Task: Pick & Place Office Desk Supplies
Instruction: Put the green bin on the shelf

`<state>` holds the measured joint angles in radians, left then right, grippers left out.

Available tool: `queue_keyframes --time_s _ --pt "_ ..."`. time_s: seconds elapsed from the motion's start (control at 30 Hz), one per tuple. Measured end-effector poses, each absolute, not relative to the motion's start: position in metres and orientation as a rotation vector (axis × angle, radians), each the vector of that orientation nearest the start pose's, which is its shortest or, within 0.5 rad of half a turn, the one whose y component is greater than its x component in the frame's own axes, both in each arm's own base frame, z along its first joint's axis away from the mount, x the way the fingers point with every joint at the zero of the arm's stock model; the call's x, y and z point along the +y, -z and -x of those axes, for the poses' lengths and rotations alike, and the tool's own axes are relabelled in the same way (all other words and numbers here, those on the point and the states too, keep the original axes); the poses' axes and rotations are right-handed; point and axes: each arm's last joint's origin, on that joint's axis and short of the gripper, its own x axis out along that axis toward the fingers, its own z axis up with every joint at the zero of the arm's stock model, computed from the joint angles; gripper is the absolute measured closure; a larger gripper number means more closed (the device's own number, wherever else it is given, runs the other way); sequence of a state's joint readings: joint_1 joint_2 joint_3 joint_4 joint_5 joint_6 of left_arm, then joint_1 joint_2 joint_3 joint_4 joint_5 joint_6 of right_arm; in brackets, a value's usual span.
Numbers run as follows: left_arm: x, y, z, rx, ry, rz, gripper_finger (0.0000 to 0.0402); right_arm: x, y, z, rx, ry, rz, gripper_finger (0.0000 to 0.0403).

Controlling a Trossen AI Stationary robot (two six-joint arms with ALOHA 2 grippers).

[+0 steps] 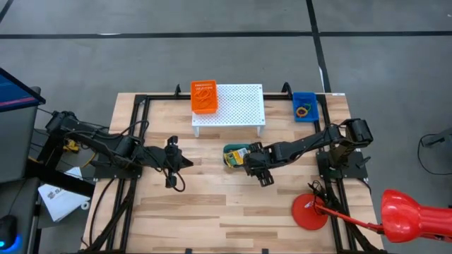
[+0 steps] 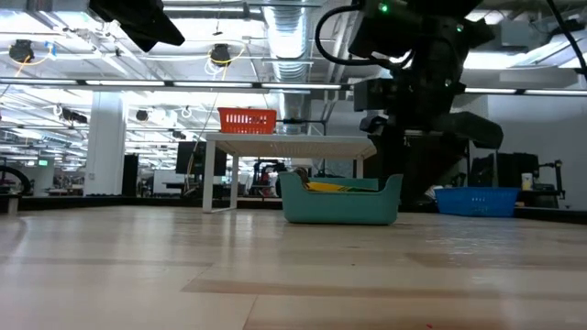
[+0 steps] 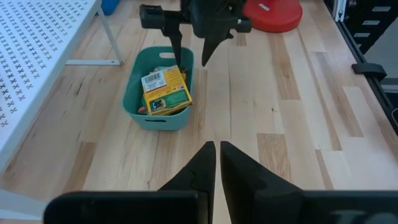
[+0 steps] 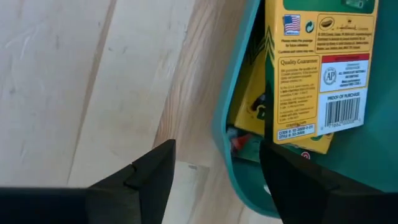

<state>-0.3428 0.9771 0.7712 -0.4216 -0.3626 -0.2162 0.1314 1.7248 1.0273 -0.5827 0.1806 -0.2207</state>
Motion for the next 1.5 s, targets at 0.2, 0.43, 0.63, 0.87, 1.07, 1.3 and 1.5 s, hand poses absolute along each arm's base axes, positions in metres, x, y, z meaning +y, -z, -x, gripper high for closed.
queue_keyframes --time_s 0.2,0.43,0.63,0.87,1.07,1.3,1.5 --pt "-0.058 -0.276 -0.193 0.579 -0.081 -0.012 0.0385 0.032 -0.160 -0.313 1.268 -0.087 0.381 0.0225" --pt "-0.058 -0.276 -0.193 0.579 -0.081 -0.013 0.0385 0.027 -0.161 -0.314 1.261 -0.091 0.351 0.0291" --pt "-0.058 -0.276 -0.193 0.579 -0.082 -0.015 0.0385 0.030 -0.161 -0.314 1.261 -0.103 0.355 0.0349" --pt "-0.058 -0.276 -0.193 0.579 -0.082 -0.015 0.0385 0.044 -0.160 -0.311 1.261 -0.102 0.376 0.0397" --pt "-0.058 -0.276 -0.193 0.579 -0.082 -0.015 0.0385 0.069 -0.162 -0.305 1.272 -0.113 0.377 0.0400" --pt "-0.058 -0.275 -0.193 0.579 -0.082 -0.016 0.0385 0.102 -0.201 -0.306 1.313 -0.131 0.377 0.0401" --pt "-0.058 -0.275 -0.193 0.580 -0.081 -0.016 0.0385 0.113 -0.258 -0.320 1.226 -0.178 0.335 0.0402"
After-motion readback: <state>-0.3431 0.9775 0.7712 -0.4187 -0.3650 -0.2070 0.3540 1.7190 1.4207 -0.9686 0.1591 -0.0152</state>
